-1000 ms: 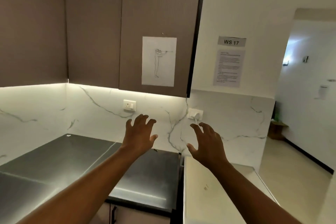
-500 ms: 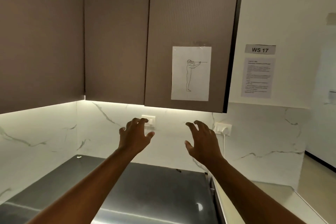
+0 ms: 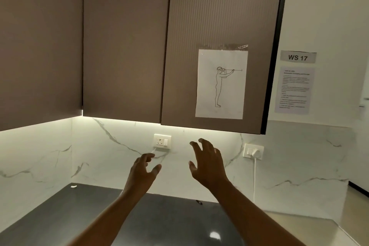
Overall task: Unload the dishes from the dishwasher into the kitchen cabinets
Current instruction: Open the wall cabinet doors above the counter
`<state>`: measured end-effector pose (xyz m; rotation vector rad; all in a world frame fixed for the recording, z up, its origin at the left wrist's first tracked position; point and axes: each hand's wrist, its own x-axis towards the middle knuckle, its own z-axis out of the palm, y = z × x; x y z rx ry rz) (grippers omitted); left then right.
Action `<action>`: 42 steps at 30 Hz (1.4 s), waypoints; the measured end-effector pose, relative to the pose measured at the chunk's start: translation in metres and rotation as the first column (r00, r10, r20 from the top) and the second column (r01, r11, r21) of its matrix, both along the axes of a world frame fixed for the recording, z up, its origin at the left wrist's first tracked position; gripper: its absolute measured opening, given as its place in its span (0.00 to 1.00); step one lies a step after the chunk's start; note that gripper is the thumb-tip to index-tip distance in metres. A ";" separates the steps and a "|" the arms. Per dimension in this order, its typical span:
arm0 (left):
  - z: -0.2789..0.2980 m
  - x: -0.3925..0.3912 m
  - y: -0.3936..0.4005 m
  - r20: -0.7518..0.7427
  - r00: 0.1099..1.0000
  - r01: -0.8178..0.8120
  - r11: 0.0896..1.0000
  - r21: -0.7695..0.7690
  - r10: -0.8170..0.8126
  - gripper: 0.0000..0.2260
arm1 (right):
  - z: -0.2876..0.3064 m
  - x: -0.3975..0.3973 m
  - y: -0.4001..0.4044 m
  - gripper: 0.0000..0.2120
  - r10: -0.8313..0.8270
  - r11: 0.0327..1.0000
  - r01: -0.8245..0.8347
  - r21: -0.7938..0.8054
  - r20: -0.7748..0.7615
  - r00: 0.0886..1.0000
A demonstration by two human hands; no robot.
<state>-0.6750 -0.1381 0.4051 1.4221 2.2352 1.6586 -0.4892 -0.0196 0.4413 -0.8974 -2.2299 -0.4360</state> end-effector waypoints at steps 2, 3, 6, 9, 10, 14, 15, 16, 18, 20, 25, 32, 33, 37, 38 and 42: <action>0.005 -0.014 0.015 0.115 0.993 0.044 0.999 -0.028 -0.040 0.20 | 0.000 -0.019 0.019 0.32 0.019 0.999 -0.019 0.036 0.004 1.000; 0.010 -0.018 0.022 0.229 0.968 0.106 0.994 -0.015 -0.100 0.22 | 0.002 -0.027 0.030 0.32 0.028 0.998 -0.029 0.064 0.014 1.000; 0.016 -0.025 0.046 0.553 0.742 0.332 0.924 0.188 -0.379 0.29 | 0.014 -0.054 0.062 0.33 0.043 0.988 -0.047 0.145 0.029 0.999; 0.019 -0.030 0.081 0.641 0.619 0.348 0.890 0.294 -0.454 0.34 | 0.034 -0.070 0.086 0.32 0.063 0.974 -0.067 0.219 0.027 0.998; 0.023 -0.032 0.096 0.666 0.596 0.322 0.893 0.314 -0.449 0.34 | 0.040 -0.075 0.095 0.32 0.080 0.962 -0.088 0.259 0.043 0.996; 0.054 -0.039 0.144 0.761 0.406 0.221 0.863 0.455 -0.506 0.24 | 0.053 -0.087 0.123 0.35 0.109 0.920 -0.149 0.363 0.129 0.986; 0.060 -0.042 0.155 0.768 0.319 0.195 0.832 0.520 -0.555 0.20 | 0.053 -0.089 0.130 0.36 0.110 0.918 -0.153 0.365 0.135 0.985; 0.067 -0.044 0.166 0.758 0.236 0.168 0.794 0.584 -0.608 0.19 | 0.052 -0.091 0.140 0.37 0.113 0.922 -0.157 0.354 0.142 0.983; 0.075 -0.049 0.178 0.705 0.139 0.125 0.718 0.684 -0.696 0.22 | 0.048 -0.092 0.155 0.40 0.124 0.928 -0.161 0.336 0.131 0.984; 0.078 -0.054 0.185 0.669 0.111 0.115 0.678 0.726 -0.735 0.22 | 0.041 -0.093 0.168 0.41 0.146 0.921 -0.174 0.347 0.105 0.984; 0.074 -0.061 0.196 0.713 0.090 0.094 0.719 0.689 -0.695 0.27 | 0.020 -0.110 0.165 0.41 0.146 0.930 -0.130 0.345 -0.023 0.989; 0.063 -0.043 0.172 0.700 0.169 0.035 0.713 0.700 -0.694 0.30 | 0.006 -0.106 0.141 0.32 0.105 0.908 -0.050 0.417 -0.111 0.988; 0.061 -0.040 0.164 0.696 0.191 0.048 0.714 0.698 -0.693 0.29 | 0.003 -0.104 0.134 0.32 0.093 0.907 -0.031 0.420 -0.129 0.987; 0.050 -0.016 0.129 0.671 0.326 0.080 0.727 0.682 -0.666 0.27 | -0.007 -0.104 0.099 0.35 0.097 0.917 0.031 0.397 -0.298 0.950; 0.049 -0.008 0.120 0.656 0.354 0.083 0.721 0.688 -0.667 0.28 | -0.010 -0.102 0.090 0.36 0.117 0.920 0.031 0.392 -0.350 0.930; 0.044 0.025 0.080 0.590 0.429 0.127 0.692 0.711 -0.684 0.31 | -0.020 -0.083 0.057 0.36 0.145 0.942 0.033 0.335 -0.493 0.858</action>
